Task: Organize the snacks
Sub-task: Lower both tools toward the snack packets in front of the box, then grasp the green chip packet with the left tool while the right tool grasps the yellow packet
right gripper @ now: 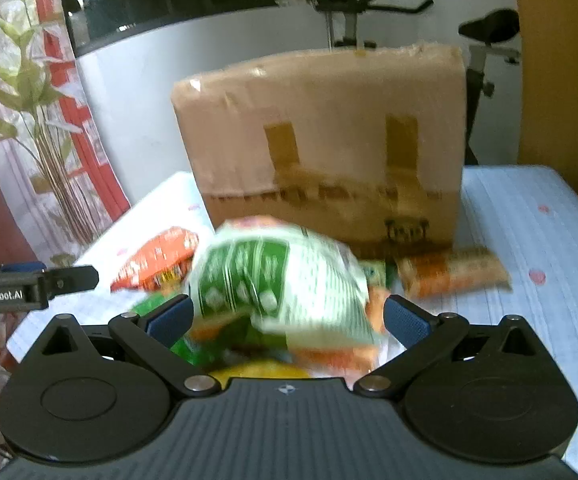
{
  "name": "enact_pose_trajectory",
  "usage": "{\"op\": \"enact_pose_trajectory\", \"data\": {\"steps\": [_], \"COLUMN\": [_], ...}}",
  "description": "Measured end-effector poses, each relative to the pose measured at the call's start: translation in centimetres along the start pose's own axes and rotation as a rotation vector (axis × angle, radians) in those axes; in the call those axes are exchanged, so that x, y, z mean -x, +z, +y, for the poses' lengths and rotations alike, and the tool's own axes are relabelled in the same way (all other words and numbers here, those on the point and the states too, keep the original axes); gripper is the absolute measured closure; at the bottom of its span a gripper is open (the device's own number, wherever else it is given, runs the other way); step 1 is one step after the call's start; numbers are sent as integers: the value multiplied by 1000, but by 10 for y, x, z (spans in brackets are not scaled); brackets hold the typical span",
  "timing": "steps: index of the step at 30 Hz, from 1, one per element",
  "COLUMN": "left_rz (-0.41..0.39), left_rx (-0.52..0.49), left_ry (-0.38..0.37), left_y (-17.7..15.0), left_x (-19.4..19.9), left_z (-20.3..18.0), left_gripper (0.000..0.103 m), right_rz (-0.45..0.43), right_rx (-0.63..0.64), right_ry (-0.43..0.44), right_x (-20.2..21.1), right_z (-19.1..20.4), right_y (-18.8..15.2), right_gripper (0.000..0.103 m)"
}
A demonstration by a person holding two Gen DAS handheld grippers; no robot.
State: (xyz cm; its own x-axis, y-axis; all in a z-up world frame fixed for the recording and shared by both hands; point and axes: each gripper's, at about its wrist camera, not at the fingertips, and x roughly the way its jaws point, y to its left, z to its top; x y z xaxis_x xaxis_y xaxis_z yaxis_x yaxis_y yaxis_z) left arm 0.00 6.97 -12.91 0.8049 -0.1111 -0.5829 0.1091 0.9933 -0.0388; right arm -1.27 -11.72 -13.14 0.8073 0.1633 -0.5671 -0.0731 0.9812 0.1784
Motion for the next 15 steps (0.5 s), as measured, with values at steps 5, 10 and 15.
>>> {"op": "enact_pose_trajectory", "data": {"steps": [5,10,15], "left_rz": [14,26,27], "left_rx": [-9,-12,-8], "left_ry": [-18,-26,-27], "left_y": [-12,-19,-21], "left_x": [-1,0,2], "left_z": [-9,-11,-10], "left_gripper": [1,1,1], "right_rz": [54,85,98], "right_rx": [-22,-34,-14], "right_ry": [-13,-18,-1], "right_x": [0,1,1], "right_z": [-4,-4,1], "right_y": [-13,-20,-23], "right_gripper": [0,0,0]}}
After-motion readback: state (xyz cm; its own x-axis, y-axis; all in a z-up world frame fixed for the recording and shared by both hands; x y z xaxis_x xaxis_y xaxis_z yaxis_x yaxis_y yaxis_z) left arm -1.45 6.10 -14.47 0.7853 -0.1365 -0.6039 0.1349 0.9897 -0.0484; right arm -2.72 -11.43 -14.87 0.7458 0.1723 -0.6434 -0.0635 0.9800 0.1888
